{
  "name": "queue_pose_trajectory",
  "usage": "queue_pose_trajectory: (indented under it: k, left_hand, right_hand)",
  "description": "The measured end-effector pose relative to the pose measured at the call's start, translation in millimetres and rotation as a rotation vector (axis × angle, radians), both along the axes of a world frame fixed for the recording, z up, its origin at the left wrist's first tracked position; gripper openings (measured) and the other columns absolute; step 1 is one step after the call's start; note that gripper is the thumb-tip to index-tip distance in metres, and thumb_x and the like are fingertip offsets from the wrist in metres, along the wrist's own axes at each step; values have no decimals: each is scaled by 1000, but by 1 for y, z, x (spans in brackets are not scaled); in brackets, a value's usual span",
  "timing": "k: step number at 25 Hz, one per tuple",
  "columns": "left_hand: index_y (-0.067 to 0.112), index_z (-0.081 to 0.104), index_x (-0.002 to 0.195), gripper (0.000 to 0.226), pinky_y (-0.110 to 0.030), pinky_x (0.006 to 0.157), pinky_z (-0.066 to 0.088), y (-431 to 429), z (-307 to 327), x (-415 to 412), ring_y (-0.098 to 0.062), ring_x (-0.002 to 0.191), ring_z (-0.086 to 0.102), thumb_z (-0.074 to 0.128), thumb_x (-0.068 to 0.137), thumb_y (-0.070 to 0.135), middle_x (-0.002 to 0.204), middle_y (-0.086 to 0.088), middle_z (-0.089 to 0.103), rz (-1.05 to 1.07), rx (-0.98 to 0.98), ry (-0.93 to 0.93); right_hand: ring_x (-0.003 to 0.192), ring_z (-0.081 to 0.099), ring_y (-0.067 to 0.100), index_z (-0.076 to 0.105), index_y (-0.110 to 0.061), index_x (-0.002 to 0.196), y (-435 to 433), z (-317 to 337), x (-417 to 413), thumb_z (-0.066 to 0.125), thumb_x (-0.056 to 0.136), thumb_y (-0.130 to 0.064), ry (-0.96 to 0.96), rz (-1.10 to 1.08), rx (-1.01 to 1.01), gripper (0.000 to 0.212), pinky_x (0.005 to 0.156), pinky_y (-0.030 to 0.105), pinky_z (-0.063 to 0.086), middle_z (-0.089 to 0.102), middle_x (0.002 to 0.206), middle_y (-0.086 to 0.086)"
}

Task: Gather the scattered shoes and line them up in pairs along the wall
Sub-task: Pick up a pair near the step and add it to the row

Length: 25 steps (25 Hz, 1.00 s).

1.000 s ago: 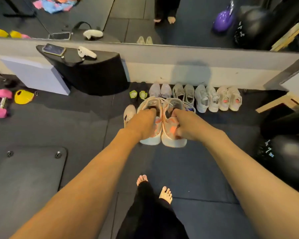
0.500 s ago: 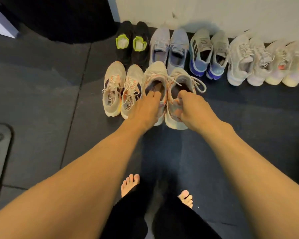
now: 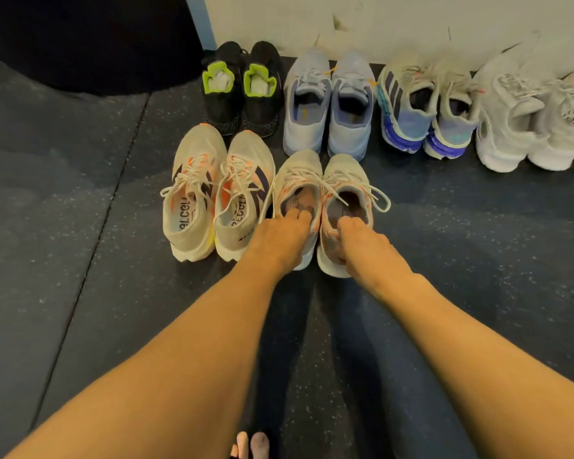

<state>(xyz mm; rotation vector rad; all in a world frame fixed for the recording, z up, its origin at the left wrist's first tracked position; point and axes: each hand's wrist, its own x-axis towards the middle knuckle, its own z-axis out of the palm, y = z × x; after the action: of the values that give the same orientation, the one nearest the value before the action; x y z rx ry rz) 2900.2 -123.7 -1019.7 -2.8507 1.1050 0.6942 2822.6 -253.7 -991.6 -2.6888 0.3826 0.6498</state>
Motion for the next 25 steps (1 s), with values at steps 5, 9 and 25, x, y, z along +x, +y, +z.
queue_pose_trajectory:
  k: [5, 9, 25]
  left_hand:
    - [6, 43, 127, 37, -47, 91, 45, 3, -24, -3, -39, 114, 51, 51, 94, 19, 130, -18, 48, 26, 82, 196]
    - [6, 43, 128, 43, -45, 98, 42, 10, -15, -17, -37, 121, 47, 57, 89, 18, 134, -16, 43, 142, 33, 331]
    - [12, 53, 123, 38, -48, 90, 45, -39, 529, -48, -40, 113, 49, 56, 88, 25, 126, -17, 47, -27, -216, 10]
  right_hand:
    - [108, 52, 40, 41, -6, 119, 5, -32, -3, 50, 92, -5, 143, 42, -9, 29, 78, 44, 40, 45, 125, 16]
    - [107, 53, 41, 43, -8, 123, 5, -24, -19, 54, 88, -6, 152, -4, -17, 37, 79, 46, 43, 44, 126, 16]
    - [105, 54, 35, 59, -13, 112, -23, 527, -58, 48, 87, -8, -428, -269, 12, 28, 79, 40, 44, 62, 113, 13]
